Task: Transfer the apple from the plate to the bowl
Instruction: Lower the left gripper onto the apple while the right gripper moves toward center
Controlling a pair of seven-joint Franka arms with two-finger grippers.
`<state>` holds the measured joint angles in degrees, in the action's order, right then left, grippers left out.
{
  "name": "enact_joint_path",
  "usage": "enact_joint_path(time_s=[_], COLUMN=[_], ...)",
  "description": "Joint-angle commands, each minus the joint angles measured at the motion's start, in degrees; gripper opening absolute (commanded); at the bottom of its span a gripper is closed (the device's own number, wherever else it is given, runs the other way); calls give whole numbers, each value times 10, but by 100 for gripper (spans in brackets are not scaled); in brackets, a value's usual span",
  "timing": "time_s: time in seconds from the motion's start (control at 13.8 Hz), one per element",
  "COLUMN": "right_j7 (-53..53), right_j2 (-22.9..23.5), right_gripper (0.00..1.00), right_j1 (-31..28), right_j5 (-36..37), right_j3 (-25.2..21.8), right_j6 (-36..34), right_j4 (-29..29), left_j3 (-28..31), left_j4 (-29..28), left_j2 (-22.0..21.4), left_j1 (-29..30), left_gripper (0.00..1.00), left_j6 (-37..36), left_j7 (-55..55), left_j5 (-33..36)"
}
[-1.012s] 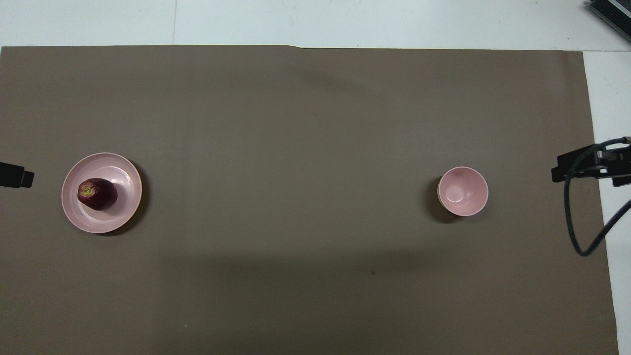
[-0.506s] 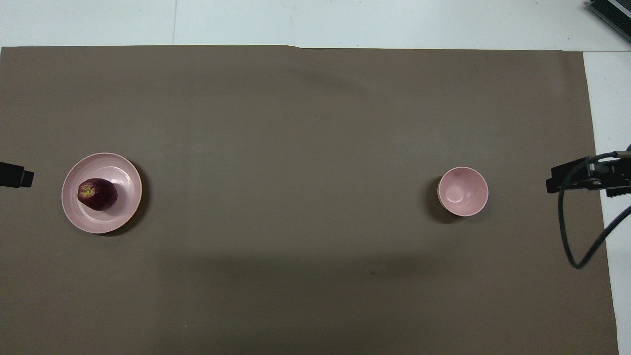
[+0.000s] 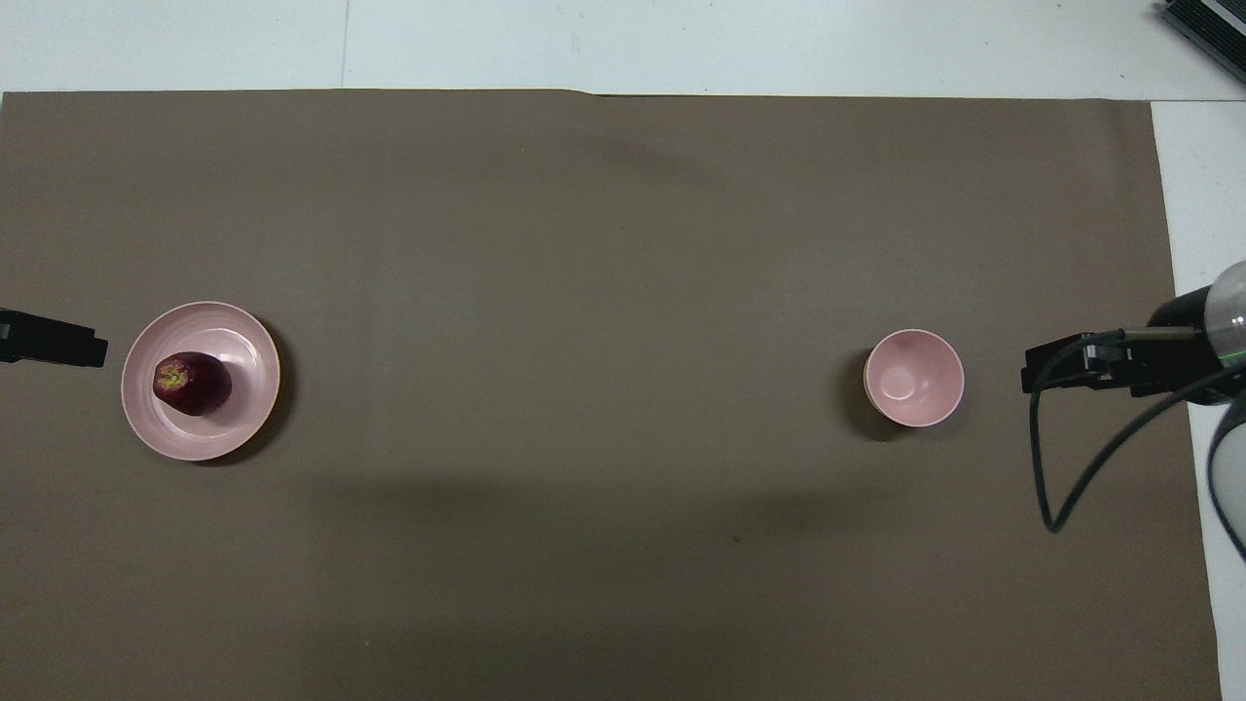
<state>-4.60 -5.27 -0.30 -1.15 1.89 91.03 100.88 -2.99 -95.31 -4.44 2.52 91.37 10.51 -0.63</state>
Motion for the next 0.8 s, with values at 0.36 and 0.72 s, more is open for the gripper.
enact_joint_path(time_s=[0.36,0.72], right_j7=[-112,-209], right_j2=[19,56], right_gripper=[100,100], right_j1=[92,154], right_j5=[-10,-40], right_j3=[2,2], right_j6=[172,246], right_j4=[140,152], left_j3=[1,1], left_j4=[-190,-200], left_j2=[-19,28], left_j1=[43,82], left_gripper=[100,100], left_j6=[206,271], left_j7=[45,93], left_j5=[5,4])
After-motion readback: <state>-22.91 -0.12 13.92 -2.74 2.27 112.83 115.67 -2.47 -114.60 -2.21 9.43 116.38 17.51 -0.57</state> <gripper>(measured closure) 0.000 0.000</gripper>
